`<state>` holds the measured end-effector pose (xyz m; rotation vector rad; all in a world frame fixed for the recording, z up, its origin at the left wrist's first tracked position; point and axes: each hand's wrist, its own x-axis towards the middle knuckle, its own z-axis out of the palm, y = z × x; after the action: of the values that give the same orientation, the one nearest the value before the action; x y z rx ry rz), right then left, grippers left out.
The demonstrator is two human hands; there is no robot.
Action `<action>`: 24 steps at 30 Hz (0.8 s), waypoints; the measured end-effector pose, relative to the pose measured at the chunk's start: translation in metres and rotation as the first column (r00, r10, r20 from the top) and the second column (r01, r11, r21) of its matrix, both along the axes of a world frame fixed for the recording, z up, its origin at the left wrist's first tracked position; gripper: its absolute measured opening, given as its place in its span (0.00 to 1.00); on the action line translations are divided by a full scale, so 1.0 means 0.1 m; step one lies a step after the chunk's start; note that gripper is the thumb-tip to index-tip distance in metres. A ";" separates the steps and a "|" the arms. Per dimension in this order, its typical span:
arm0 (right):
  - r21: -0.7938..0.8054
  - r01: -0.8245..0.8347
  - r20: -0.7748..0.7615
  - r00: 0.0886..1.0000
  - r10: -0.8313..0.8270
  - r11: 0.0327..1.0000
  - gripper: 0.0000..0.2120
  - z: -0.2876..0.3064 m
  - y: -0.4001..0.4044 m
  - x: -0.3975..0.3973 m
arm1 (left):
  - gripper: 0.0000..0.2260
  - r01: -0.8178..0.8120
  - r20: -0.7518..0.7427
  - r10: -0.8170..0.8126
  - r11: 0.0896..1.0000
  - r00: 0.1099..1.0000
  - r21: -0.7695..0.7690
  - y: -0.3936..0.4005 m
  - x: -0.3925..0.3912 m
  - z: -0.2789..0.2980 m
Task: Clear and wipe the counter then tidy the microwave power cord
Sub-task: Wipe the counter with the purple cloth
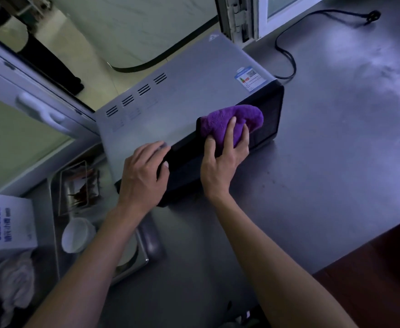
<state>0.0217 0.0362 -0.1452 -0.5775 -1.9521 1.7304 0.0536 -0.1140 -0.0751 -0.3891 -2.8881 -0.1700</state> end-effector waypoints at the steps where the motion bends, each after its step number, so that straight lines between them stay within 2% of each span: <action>1: -0.013 -0.002 0.014 1.000 0.002 1.000 0.29 0.00 -0.11 0.05 | 0.18 0.005 -0.003 -0.005 1.000 1.000 0.009 -0.13 0.06 0.00; 8: -0.048 -0.020 0.025 0.999 0.022 0.999 0.28 -0.07 -1.04 0.51 | 0.19 0.017 -0.030 -0.015 0.999 0.999 0.035 -0.98 0.51 -0.04; 14: -0.040 -0.086 0.052 0.995 0.088 0.996 0.28 -0.23 -1.88 0.96 | 0.18 0.102 -0.042 -0.101 0.995 0.994 0.014 -1.45 0.66 0.01; 18: -0.057 -0.102 0.073 0.992 0.106 0.993 0.29 -0.30 -2.16 1.10 | 0.16 0.170 0.008 -0.170 0.985 0.985 -0.025 -1.45 0.65 0.09; 24: -0.045 -0.102 0.051 0.993 0.104 0.994 0.30 -0.34 -2.17 1.07 | 0.19 0.244 0.105 -0.231 0.961 0.967 -0.133 -1.09 0.45 0.14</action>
<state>0.1284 -0.1804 -0.1788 -0.5521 -2.0185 1.8404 0.0981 -0.2231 -0.0606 -0.7754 -2.9412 -0.0162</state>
